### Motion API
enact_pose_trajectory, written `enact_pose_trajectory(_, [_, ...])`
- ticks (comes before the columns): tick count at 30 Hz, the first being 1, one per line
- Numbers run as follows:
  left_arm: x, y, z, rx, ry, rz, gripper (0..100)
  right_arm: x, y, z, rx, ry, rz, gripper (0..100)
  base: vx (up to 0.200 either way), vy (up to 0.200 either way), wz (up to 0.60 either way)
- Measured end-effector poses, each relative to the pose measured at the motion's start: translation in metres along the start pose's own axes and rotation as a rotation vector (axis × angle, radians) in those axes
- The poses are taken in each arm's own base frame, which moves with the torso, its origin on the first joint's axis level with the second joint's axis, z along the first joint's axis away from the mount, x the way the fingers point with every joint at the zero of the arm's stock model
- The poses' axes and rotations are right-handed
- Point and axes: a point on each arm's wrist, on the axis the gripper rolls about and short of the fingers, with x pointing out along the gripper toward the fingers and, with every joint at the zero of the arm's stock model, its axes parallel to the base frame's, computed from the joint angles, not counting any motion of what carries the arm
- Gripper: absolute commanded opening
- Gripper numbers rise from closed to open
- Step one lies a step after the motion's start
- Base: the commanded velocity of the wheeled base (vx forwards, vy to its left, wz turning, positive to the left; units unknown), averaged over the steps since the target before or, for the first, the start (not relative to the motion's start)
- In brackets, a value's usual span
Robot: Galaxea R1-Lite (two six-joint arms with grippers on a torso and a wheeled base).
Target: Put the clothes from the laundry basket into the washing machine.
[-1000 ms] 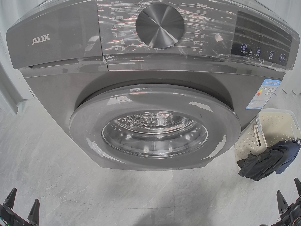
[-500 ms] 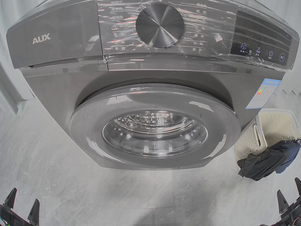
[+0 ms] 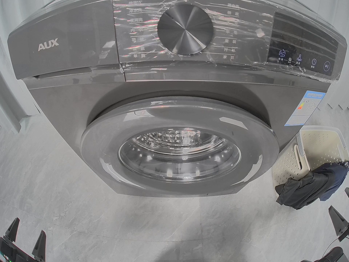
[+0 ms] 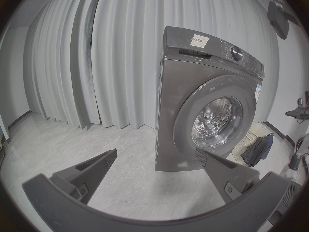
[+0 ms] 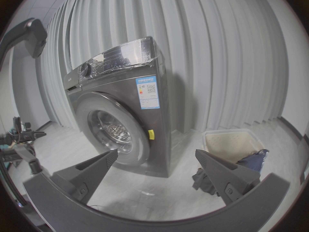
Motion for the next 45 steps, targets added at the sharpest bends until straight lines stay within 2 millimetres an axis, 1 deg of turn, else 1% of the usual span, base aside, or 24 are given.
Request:
enact_pose_trajectory(6, [0.0, 0.0, 0.0, 0.0, 0.0, 0.0, 100, 0.039, -0.003, 0.022, 0.046, 0.081, 0.114, 100, 0.0, 0.0, 0.0])
enact_pose_trajectory(12, [0.0, 0.0, 0.0, 0.0, 0.0, -0.001, 100, 0.091, 0.0, 0.035, 0.08, 0.12, 0.156, 100, 0.0, 0.0, 0.0])
enact_pose_trajectory(17, [0.0, 0.0, 0.0, 0.0, 0.0, -0.001, 100, 0.132, 0.017, 0.034, 0.113, 0.192, 0.192, 100, 0.0, 0.0, 0.0])
enact_pose_trajectory(20, [0.0, 0.0, 0.0, 0.0, 0.0, -0.001, 100, 0.154, 0.028, 0.033, 0.12, 0.23, 0.21, 100, 0.0, 0.0, 0.0])
enact_pose_trajectory(24, [0.0, 0.0, 0.0, 0.0, 0.0, -0.001, 100, 0.178, 0.038, 0.035, 0.119, 0.253, 0.22, 100, 0.0, 0.0, 0.0])
enact_pose_trajectory(30, [0.0, 0.0, 0.0, 0.0, 0.0, -0.002, 100, 0.2, 0.046, 0.031, 0.114, 0.291, 0.225, 100, 0.0, 0.0, 0.0])
enact_pose_trajectory(35, [0.0, 0.0, 0.0, 0.0, 0.0, -0.001, 100, 0.207, 0.049, 0.026, 0.113, 0.322, 0.252, 100, 0.0, 0.0, 0.0])
enact_pose_trajectory(41, [0.0, 0.0, 0.0, 0.0, 0.0, -0.001, 100, 0.208, 0.054, 0.021, 0.109, 0.352, 0.294, 100, 0.0, 0.0, 0.0])
enact_pose_trajectory(45, [0.0, 0.0, 0.0, 0.0, 0.0, -0.001, 100, 0.203, 0.056, 0.014, 0.1, 0.381, 0.305, 100, 0.0, 0.0, 0.0])
